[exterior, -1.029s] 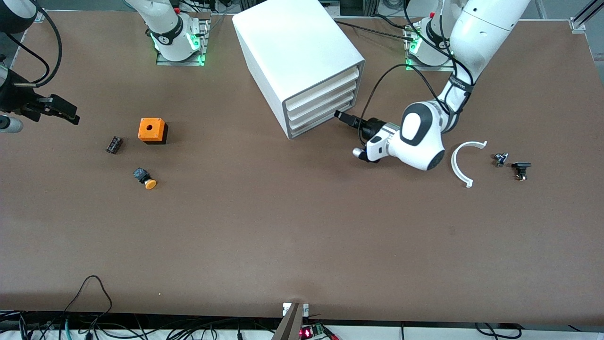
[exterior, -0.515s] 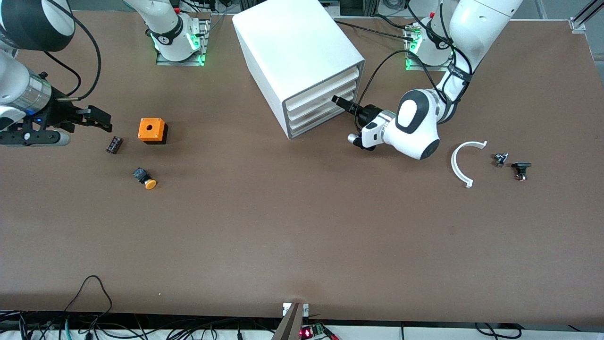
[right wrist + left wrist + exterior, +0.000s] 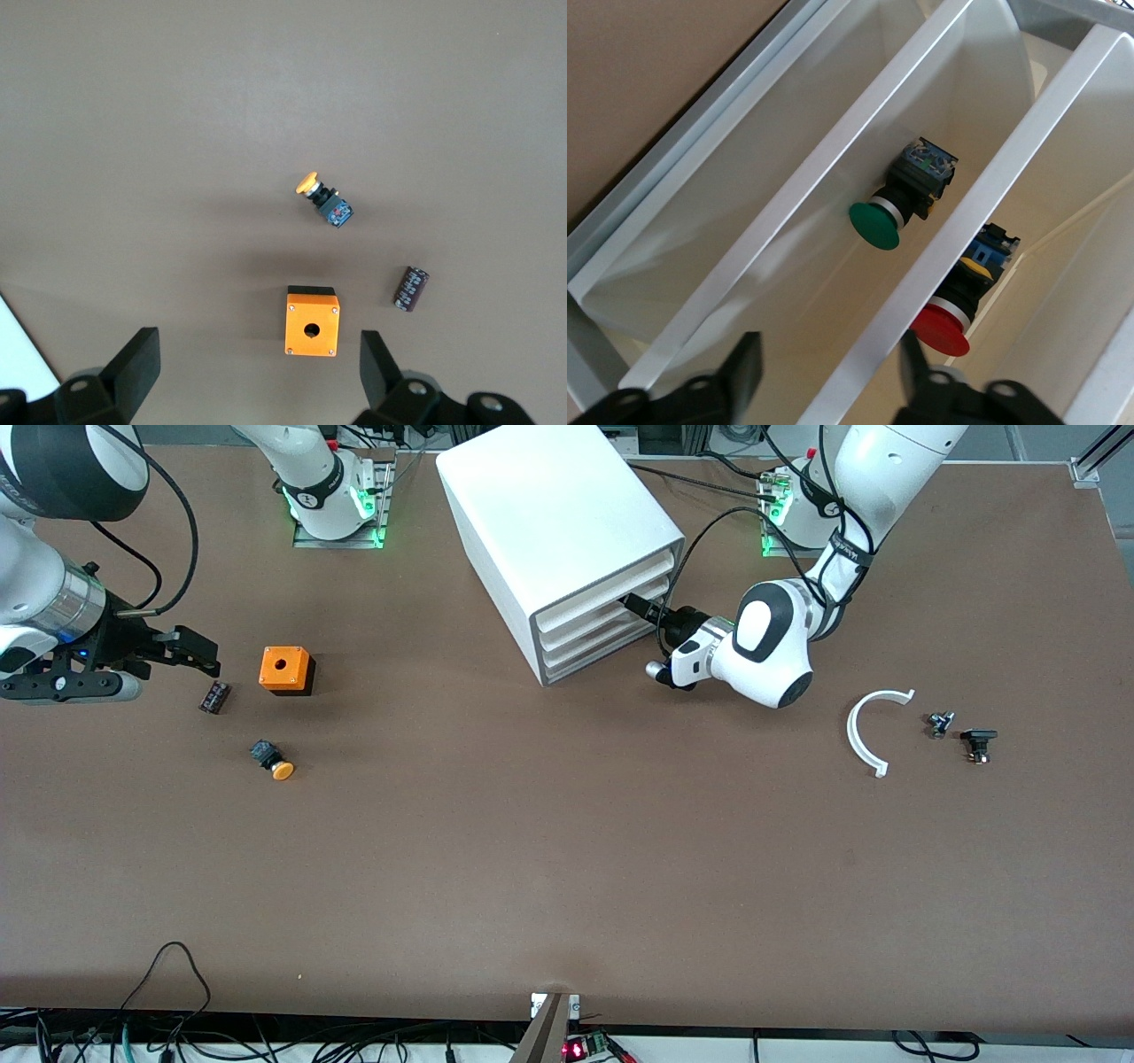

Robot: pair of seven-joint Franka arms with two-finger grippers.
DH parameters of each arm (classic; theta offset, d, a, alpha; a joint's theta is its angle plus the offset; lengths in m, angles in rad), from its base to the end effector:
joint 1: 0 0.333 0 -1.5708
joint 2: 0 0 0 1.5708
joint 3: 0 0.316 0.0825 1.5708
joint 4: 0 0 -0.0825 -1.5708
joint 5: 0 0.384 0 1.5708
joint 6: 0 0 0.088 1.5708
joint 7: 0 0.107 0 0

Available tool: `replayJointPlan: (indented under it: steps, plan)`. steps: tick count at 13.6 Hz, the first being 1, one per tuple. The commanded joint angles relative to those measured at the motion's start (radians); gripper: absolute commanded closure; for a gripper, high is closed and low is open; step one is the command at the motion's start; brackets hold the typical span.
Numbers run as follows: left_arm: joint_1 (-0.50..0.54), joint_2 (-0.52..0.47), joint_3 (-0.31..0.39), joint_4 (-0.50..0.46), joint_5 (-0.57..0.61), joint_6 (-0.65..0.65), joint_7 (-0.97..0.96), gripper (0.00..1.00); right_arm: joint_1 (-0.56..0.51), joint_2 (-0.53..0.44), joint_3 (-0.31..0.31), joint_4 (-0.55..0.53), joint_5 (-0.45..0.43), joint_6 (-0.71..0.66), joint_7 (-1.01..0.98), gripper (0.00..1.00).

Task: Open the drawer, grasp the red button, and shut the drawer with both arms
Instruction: 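Pull the drawer open with the left gripper while the right gripper approaches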

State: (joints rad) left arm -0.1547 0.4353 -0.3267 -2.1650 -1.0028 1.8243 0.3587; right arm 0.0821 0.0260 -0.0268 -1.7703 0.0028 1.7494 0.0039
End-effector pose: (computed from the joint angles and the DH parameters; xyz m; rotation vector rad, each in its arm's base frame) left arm 0.4112 -0.2973 0.2003 2.0650 -0.1767 -0.9059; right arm 0.5654 0.0317 0.5303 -3.1390 -0.0798 0.0737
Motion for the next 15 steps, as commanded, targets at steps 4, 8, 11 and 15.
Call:
replayJointPlan:
  steps: [4,8,11,15]
  plan:
    - [0.024,-0.053,0.017,-0.004,0.015,0.087,0.022,1.0,0.053,0.069,-0.005,0.083,0.006,-0.004,-0.002,0.0]
    - [0.089,-0.067,0.13,0.126,0.121,0.174,0.02,1.0,0.083,0.126,-0.005,0.155,0.011,0.007,-0.005,0.0]
    - [0.098,-0.07,0.13,0.117,0.122,0.165,0.025,0.01,0.145,0.179,-0.005,0.205,0.009,0.036,-0.016,0.0]
    - [0.098,-0.078,0.127,0.125,0.122,0.167,0.023,0.0,0.257,0.245,-0.005,0.281,0.016,0.047,-0.018,0.0]
